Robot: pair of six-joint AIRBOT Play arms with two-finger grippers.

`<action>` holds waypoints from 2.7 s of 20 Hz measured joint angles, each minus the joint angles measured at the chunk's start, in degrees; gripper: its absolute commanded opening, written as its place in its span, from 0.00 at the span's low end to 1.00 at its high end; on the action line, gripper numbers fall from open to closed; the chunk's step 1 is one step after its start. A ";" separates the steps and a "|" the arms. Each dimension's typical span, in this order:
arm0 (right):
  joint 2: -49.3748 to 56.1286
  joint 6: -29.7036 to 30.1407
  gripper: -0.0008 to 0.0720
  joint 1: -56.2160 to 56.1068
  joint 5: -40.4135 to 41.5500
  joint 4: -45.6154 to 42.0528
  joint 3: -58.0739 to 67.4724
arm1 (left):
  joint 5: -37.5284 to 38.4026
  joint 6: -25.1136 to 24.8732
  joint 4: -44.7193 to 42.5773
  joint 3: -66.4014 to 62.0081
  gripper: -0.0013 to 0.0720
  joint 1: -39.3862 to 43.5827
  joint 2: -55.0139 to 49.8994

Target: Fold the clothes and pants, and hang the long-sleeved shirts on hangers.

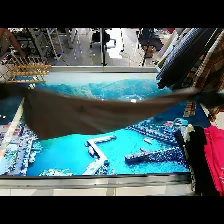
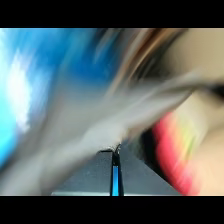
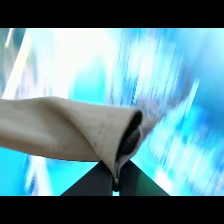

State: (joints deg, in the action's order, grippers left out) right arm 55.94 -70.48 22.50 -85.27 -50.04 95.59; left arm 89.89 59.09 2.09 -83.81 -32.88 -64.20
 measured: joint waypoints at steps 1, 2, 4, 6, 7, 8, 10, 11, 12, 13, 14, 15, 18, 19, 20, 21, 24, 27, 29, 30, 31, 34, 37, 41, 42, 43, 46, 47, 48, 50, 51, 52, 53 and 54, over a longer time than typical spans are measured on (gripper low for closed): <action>-2.49 0.11 0.03 0.00 3.28 0.15 4.17 | -1.88 -0.42 7.65 -2.93 0.02 -1.90 1.20; -4.66 0.35 0.03 0.00 6.75 0.15 7.82 | -4.15 -0.98 15.32 -5.88 0.02 -3.82 2.29; -8.48 0.55 0.03 0.00 14.38 0.15 14.08 | -8.76 -1.92 28.76 -11.91 0.02 -7.98 4.13; -11.39 0.59 0.03 0.00 21.00 0.20 18.12 | -12.28 -2.54 37.13 -16.74 0.02 -12.13 5.29; -12.31 0.70 0.03 0.00 23.37 0.37 19.30 | -13.20 -2.58 39.28 -18.18 0.02 -13.64 5.66; -12.83 0.72 0.03 0.00 24.92 0.37 20.06 | -13.97 -2.73 40.17 -19.26 0.02 -14.84 5.86; -12.68 0.72 0.03 0.00 25.59 0.39 20.31 | -14.56 -2.64 37.53 -20.48 0.02 -16.17 5.66; -12.02 0.70 0.03 0.00 25.22 0.52 19.87 | -14.43 -1.99 33.75 -20.87 0.02 -16.41 5.31; -10.84 0.59 0.03 0.00 23.69 0.59 19.10 | -13.70 -1.27 28.57 -21.14 0.02 -16.22 4.74; -9.14 0.11 0.03 0.00 21.49 0.72 18.03 | -12.94 -0.42 22.95 -21.18 0.02 -15.45 4.02; -7.21 -0.35 0.03 0.00 19.34 1.33 16.83 | -12.09 0.20 17.14 -20.85 0.02 -14.12 3.15; -4.81 -0.61 0.03 -0.09 16.90 2.21 15.17 | -11.15 0.87 11.17 -19.91 0.02 -12.07 2.16; 3.61 -1.03 0.03 -2.56 12.37 2.82 8.50 | -10.27 0.76 -3.96 -13.79 0.02 -3.61 -1.16; 6.86 -0.98 0.03 -4.33 12.20 2.01 5.84 | -11.30 0.13 -9.05 -10.73 0.02 -0.33 -2.69; 10.32 -0.85 0.03 -6.34 13.35 0.72 3.23 | -13.00 -0.28 -13.20 -7.76 0.02 2.56 -4.39; 13.86 -0.76 0.03 -8.26 15.34 -1.31 1.03 | -15.56 -0.63 -17.33 -4.66 0.02 5.51 -6.69; 25.51 -0.50 0.03 -13.05 24.79 -6.56 -2.97 | -25.09 -1.25 -25.49 1.46 0.02 12.20 -16.44; 35.93 -0.57 0.03 -15.93 35.34 -8.68 -4.57 | -33.27 -1.44 -27.36 3.65 0.02 15.76 -26.51; 40.06 -0.98 0.03 -16.87 39.52 -8.87 -5.03 | -36.20 -1.62 -27.02 4.17 0.02 16.79 -30.88; 41.35 -0.98 0.03 -17.16 40.35 -8.98 -5.11 | -36.52 -1.64 -27.21 4.35 0.02 16.98 -32.28; 42.16 -0.96 0.03 -17.35 40.68 -9.22 -5.14 | -36.33 -1.64 -27.54 4.42 0.02 16.96 -33.18; 43.65 -0.83 0.03 -17.57 37.44 -11.63 -5.25 | -30.16 -1.55 -29.59 4.59 0.02 15.85 -34.73; 44.41 -0.81 0.03 -17.68 31.39 -14.51 -5.29 | -22.71 0.68 -35.21 4.63 0.02 14.32 -35.32; 46.14 -0.85 0.71 -17.66 23.43 -17.11 -5.49 | -17.11 3.82 -42.95 4.63 0.62 13.46 -35.80; 46.42 -1.09 0.70 -17.42 21.55 -17.55 -5.49 | -15.98 4.50 -44.04 4.63 0.61 13.33 -35.80; 46.60 -1.64 0.69 -16.92 19.50 -17.81 -5.51 | -14.21 5.11 -44.85 4.63 0.61 13.07 -35.80; 46.47 -2.51 0.69 -13.25 10.88 -18.53 -6.97 | -7.93 8.87 -49.86 5.60 0.48 12.09 -34.97; 45.94 -2.51 0.69 -11.69 7.89 -18.49 -8.39 | -6.43 10.03 -51.91 6.99 0.48 11.91 -33.99; 45.05 -2.43 0.70 -9.92 5.38 -18.08 -10.54 | -5.33 10.84 -53.62 9.38 0.48 11.82 -32.33; 43.01 -0.90 0.70 -6.51 1.97 -16.52 -15.80 | -4.85 11.72 -55.95 16.35 0.48 11.82 -27.41; 42.07 0.09 0.70 -5.05 0.96 -15.56 -18.45 | -5.11 11.72 -56.63 20.35 0.48 11.82 -24.46; 41.33 1.09 0.70 -3.63 -0.07 -14.80 -21.14 | -5.46 11.69 -57.31 24.81 0.48 11.82 -21.11; 40.81 2.12 0.70 -2.45 -0.81 -14.23 -23.61 | -5.77 11.69 -57.75 28.85 0.50 11.82 -18.05; 40.46 3.17 0.70 -1.55 -1.20 -13.88 -25.57 | -5.99 11.63 -58.03 33.03 0.57 11.82 -14.84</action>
State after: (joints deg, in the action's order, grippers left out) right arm 96.40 -67.31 20.95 -86.48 -63.92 70.02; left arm 83.90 70.72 -55.94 -50.78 -21.06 -79.05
